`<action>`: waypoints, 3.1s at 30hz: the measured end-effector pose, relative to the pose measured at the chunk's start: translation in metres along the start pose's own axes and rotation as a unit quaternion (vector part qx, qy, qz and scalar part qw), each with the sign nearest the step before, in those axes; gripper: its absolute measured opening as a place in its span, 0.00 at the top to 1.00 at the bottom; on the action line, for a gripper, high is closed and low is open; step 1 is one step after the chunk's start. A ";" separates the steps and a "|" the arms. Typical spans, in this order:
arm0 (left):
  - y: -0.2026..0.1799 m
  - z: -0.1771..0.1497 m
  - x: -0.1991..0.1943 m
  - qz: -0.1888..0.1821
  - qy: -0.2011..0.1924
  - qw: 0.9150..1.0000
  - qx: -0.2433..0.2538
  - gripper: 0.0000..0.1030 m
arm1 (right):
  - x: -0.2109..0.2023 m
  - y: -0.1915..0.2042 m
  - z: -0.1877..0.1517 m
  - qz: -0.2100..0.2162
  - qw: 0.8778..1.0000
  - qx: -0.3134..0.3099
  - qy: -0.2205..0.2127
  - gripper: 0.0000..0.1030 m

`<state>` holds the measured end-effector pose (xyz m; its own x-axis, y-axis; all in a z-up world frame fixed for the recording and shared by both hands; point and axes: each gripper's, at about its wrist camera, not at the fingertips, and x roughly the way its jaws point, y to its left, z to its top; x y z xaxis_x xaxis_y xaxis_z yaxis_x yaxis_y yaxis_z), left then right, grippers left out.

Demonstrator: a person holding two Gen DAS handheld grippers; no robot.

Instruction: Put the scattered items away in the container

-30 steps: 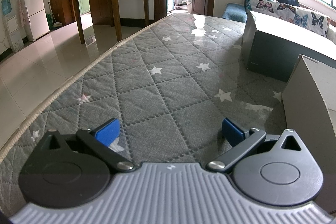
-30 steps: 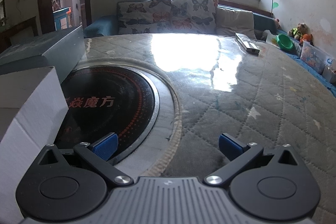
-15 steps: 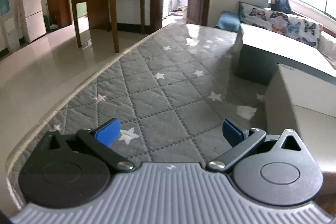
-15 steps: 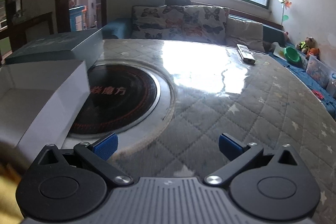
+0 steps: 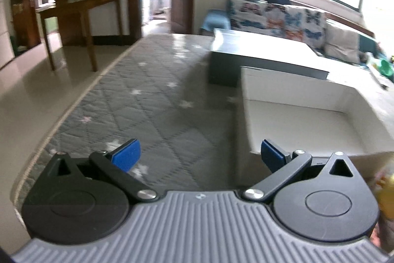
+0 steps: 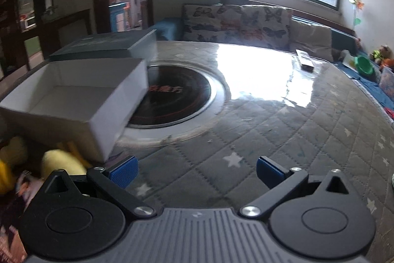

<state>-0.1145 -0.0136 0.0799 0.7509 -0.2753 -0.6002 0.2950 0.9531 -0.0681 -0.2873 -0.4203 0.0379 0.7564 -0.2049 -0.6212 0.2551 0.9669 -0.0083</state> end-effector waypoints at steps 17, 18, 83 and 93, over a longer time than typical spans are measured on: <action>-0.083 0.001 -0.045 -0.145 -0.015 0.985 0.091 0.00 | -0.033 0.057 -0.013 0.127 0.990 -0.053 0.008 0.18; -0.087 0.001 -0.046 -0.152 -0.016 0.984 0.096 0.00 | -0.033 0.059 -0.014 0.131 0.990 -0.055 0.008 0.19; -0.191 -0.027 0.026 -0.267 0.110 0.946 0.147 0.02 | -0.003 0.078 -0.018 0.190 0.981 -0.022 0.032 0.58; -0.192 -0.030 0.033 -0.286 0.128 0.940 0.132 0.09 | -0.008 0.078 -0.020 0.193 0.981 -0.025 0.027 0.59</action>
<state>-0.1641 -0.2021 0.0497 0.2678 -0.6624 -0.6996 0.7692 0.5842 -0.2588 -0.2857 -0.3401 0.0262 0.7578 0.1845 -0.6259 -0.0740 0.9773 0.1985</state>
